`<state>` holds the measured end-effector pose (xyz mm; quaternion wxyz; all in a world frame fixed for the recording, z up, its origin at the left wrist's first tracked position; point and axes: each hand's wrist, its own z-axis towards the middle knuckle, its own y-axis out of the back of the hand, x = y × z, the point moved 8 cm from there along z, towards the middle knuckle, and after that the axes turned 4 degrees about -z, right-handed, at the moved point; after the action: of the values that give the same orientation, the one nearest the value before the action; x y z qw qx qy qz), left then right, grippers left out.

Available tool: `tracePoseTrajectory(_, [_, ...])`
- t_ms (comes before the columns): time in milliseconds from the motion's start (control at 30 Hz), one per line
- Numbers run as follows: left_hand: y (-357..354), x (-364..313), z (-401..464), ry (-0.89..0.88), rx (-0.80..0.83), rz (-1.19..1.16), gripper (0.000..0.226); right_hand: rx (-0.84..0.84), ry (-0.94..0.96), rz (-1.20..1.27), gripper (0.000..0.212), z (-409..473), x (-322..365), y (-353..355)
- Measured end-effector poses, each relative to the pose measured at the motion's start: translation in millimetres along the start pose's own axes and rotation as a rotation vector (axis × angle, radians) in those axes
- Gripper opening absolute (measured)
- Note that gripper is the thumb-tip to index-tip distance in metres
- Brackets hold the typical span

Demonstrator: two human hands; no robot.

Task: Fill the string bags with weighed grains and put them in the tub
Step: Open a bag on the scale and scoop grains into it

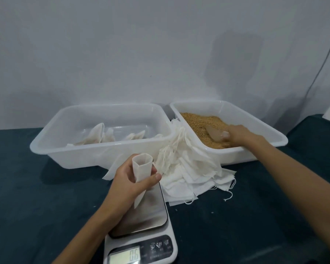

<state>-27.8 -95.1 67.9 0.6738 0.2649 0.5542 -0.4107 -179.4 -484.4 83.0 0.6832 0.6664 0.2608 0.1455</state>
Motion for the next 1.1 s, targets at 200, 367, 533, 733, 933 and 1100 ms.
tracePoseTrajectory(200, [0.0, 0.1, -0.6, 0.014, -0.009, -0.001, 0.029, -0.029, -0.02, -0.159, 0.01, 1.7, -20.8, 0.3])
tracePoseTrajectory(367, [0.1, 0.0, -0.7, 0.017, -0.007, -0.001, 0.031, 0.096, 0.026, -0.064, 0.023, 2.6, -21.4, -8.6])
tracePoseTrajectory(533, [1.3, 0.2, -0.1, 0.021, -0.017, -0.004, 0.031, -0.091, 0.15, -0.228, 0.013, 3.0, -0.1, 6.6])
tracePoseTrajectory(733, [1.5, 0.6, -0.6, 0.018, -0.015, 0.001, 0.03, -0.269, 0.265, -0.295, 0.024, -4.9, 22.5, 24.4])
tracePoseTrajectory(933, [2.3, 1.4, -0.1, 0.019, -0.02, -0.003, 0.03, -0.107, 0.294, -0.195, 0.019, -15.3, 6.9, 28.7])
tracePoseTrajectory(1100, [2.0, 3.4, -0.2, 0.022, -0.015, 0.015, 0.037, -0.104, 0.354, -0.167, 0.033, -22.6, 3.9, 36.7])
